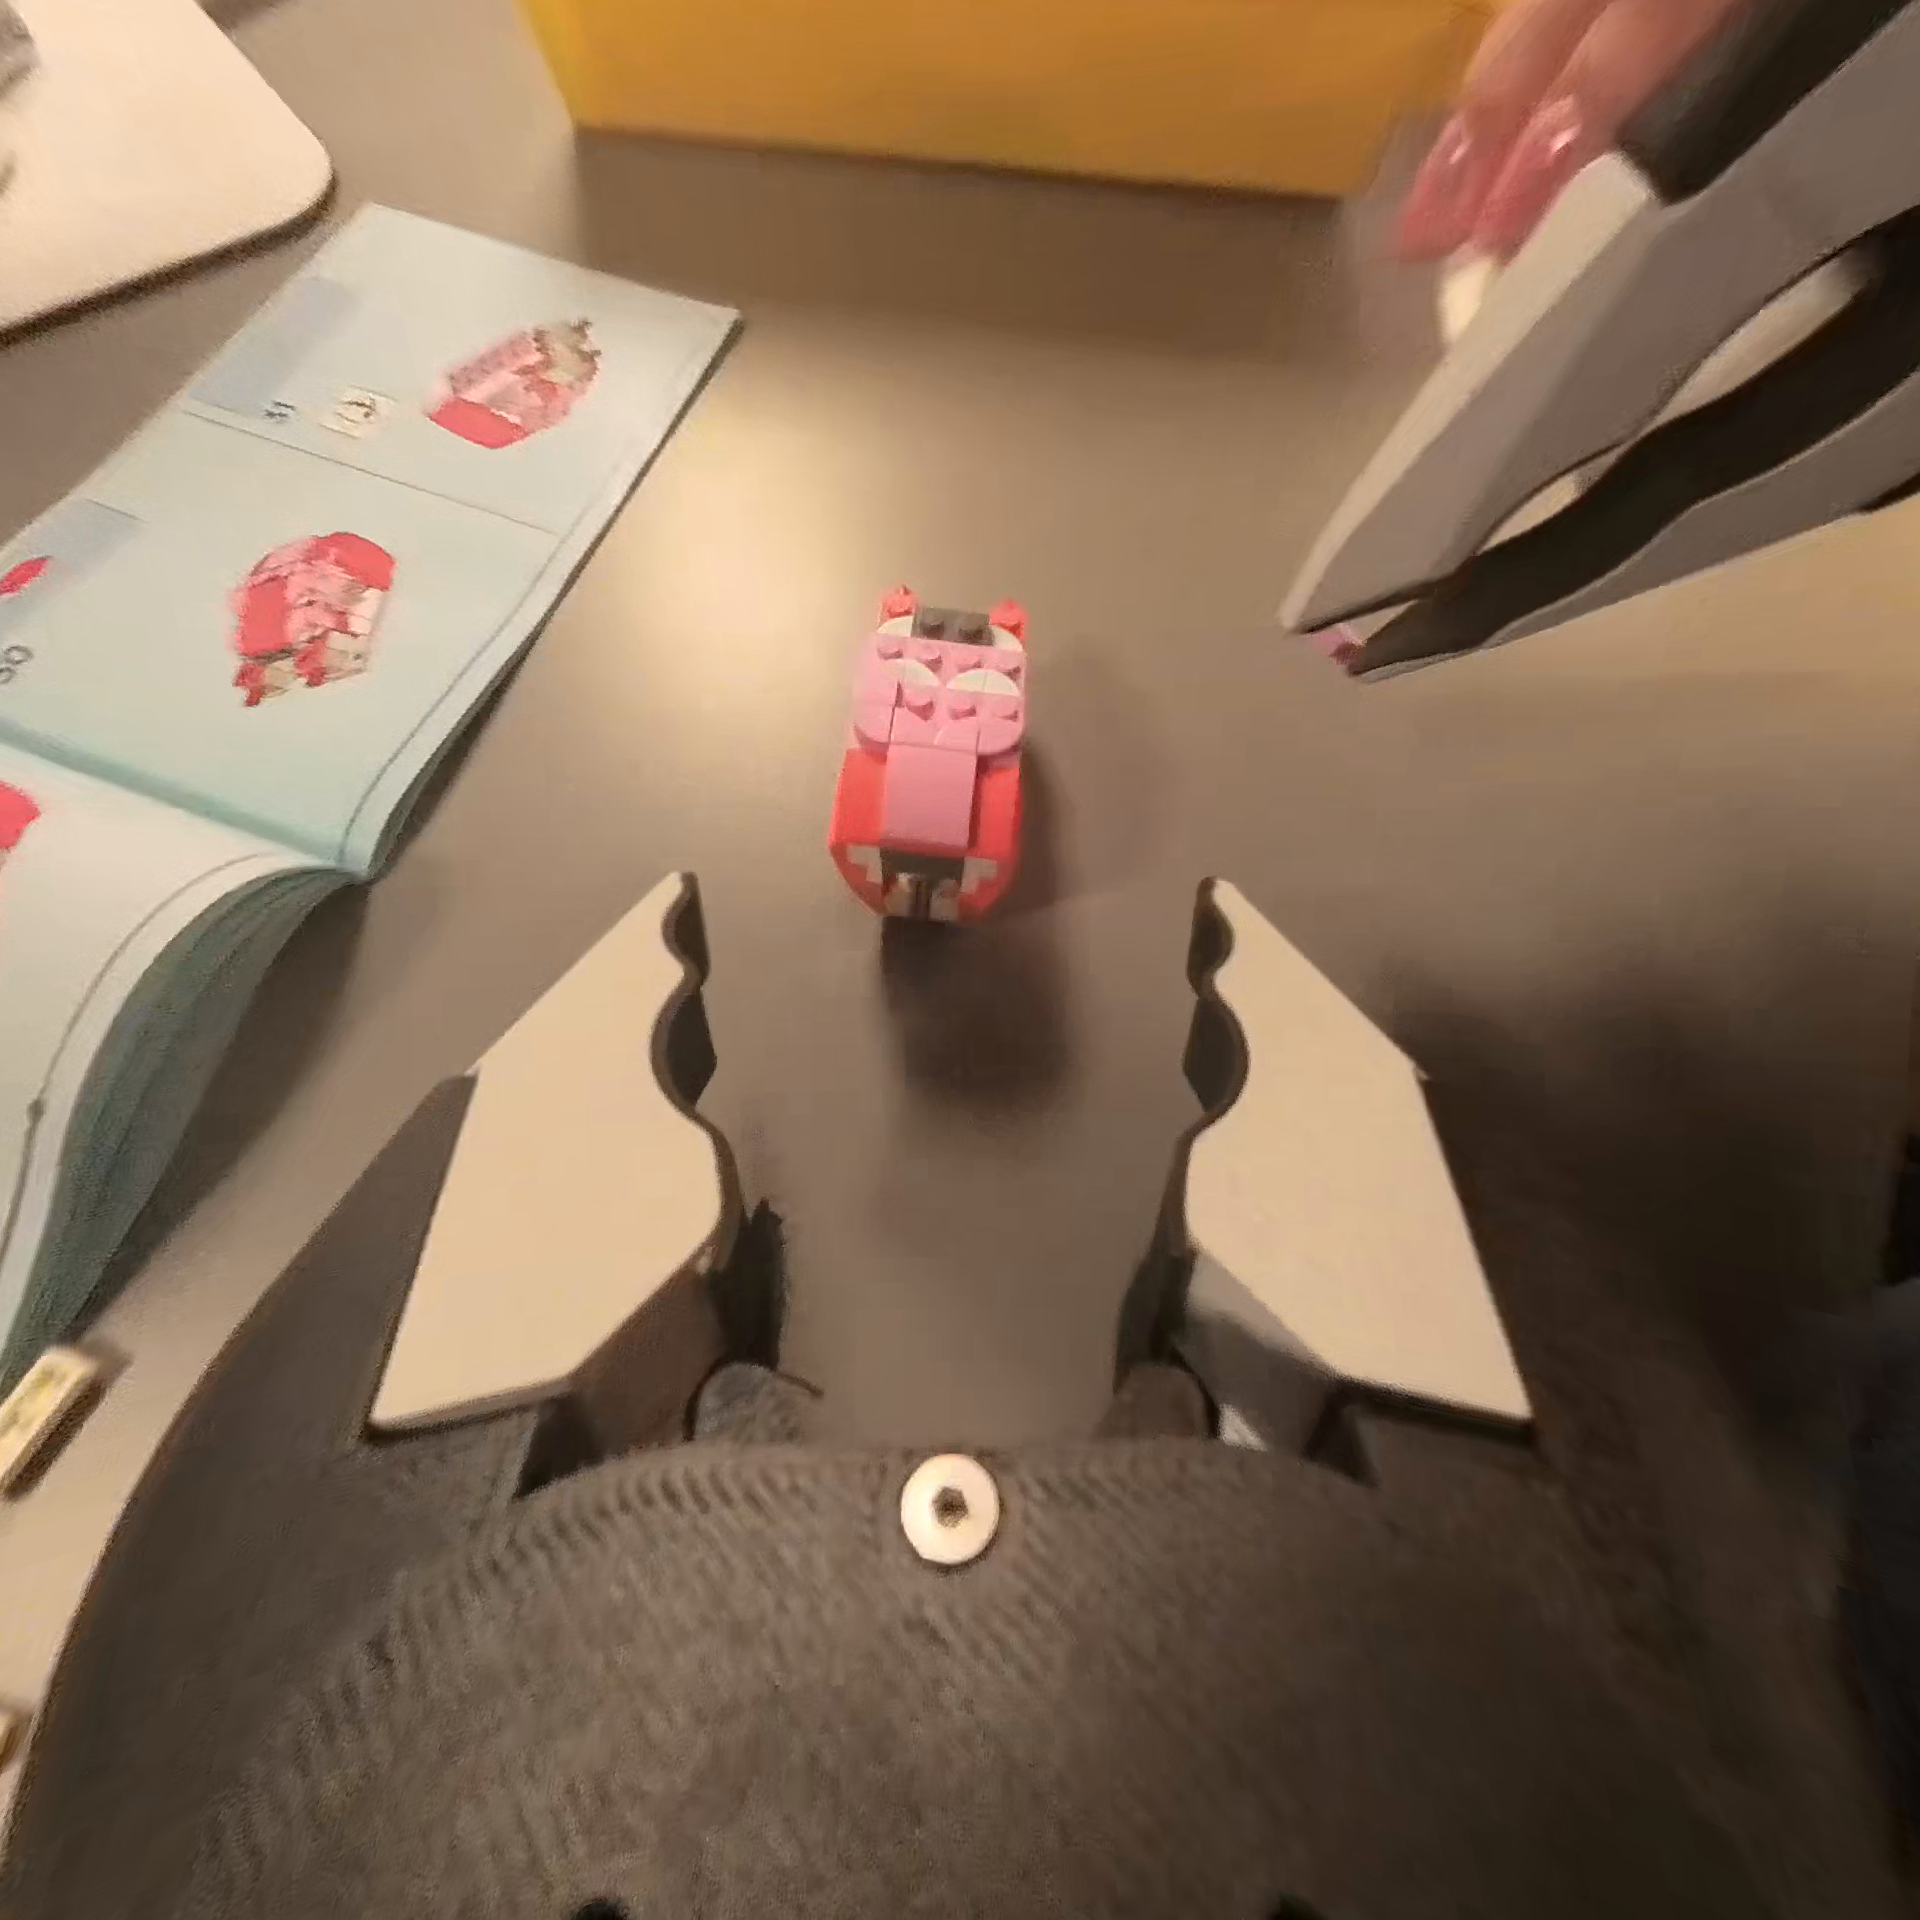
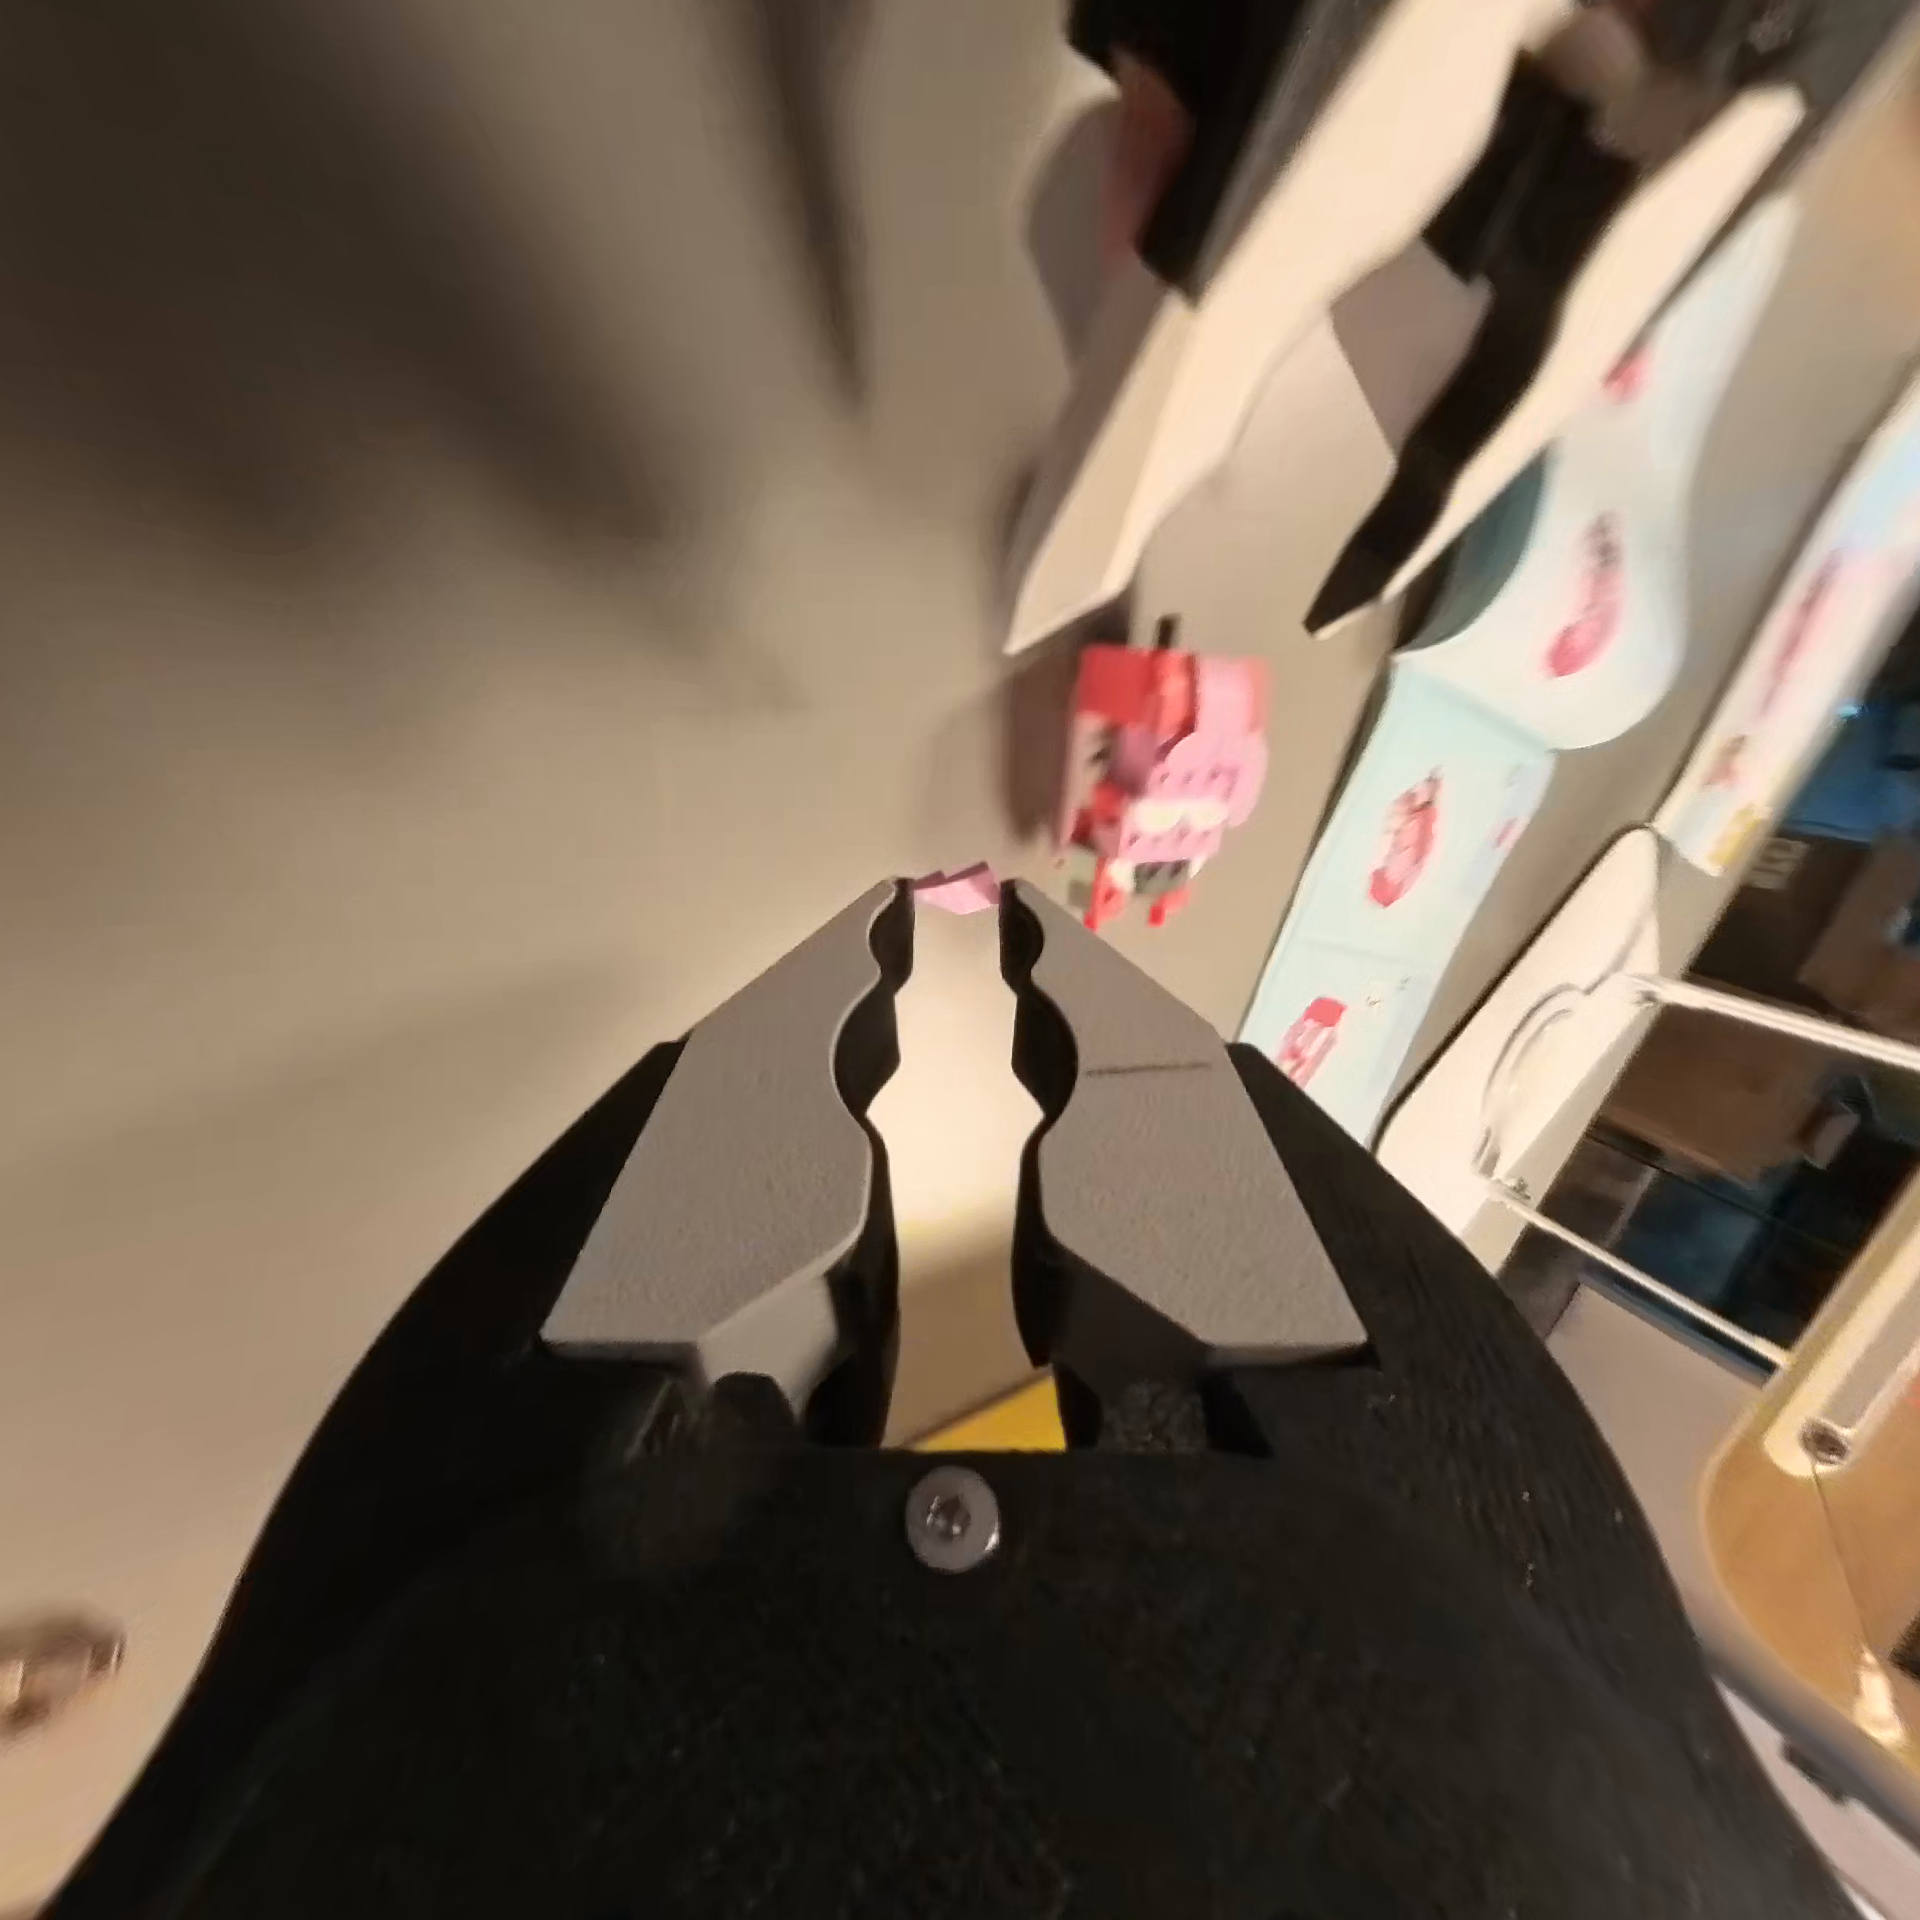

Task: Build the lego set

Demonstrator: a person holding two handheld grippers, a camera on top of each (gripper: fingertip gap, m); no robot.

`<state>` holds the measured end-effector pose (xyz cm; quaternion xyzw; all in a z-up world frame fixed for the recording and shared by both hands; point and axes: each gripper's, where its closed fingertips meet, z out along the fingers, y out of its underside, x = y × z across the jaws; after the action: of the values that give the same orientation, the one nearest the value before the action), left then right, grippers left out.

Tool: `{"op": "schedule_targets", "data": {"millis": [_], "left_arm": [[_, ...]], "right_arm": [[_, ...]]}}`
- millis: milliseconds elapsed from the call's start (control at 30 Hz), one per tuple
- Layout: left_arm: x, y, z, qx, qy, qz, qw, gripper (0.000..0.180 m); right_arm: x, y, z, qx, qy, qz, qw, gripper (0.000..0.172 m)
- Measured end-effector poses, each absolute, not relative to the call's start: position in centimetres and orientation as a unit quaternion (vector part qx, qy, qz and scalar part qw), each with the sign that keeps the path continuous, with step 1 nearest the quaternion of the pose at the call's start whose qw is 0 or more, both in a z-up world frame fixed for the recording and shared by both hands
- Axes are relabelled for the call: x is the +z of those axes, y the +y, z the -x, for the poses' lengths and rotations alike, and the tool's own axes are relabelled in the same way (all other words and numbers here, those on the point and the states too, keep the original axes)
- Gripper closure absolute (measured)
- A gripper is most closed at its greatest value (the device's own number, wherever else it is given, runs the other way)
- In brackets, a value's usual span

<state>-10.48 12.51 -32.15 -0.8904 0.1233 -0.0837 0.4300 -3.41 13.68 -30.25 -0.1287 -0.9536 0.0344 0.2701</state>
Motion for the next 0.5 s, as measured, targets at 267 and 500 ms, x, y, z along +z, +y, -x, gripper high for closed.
{"op": "schedule_targets", "data": {"millis": [267,500], "left_arm": [[-34.0,14.5,9.5,-0.096,0.146,0.9,0.399,0.122],[-33.5,14.8,9.7,-0.123,0.17,0.891,0.403,0.136]], "right_arm": [[-31.2,14.8,1.7,-0.004,-0.966,0.111,0.232,0.157],[-31.9,14.6,1.1,0.011,-0.968,0.127,0.218,0.157]]}}
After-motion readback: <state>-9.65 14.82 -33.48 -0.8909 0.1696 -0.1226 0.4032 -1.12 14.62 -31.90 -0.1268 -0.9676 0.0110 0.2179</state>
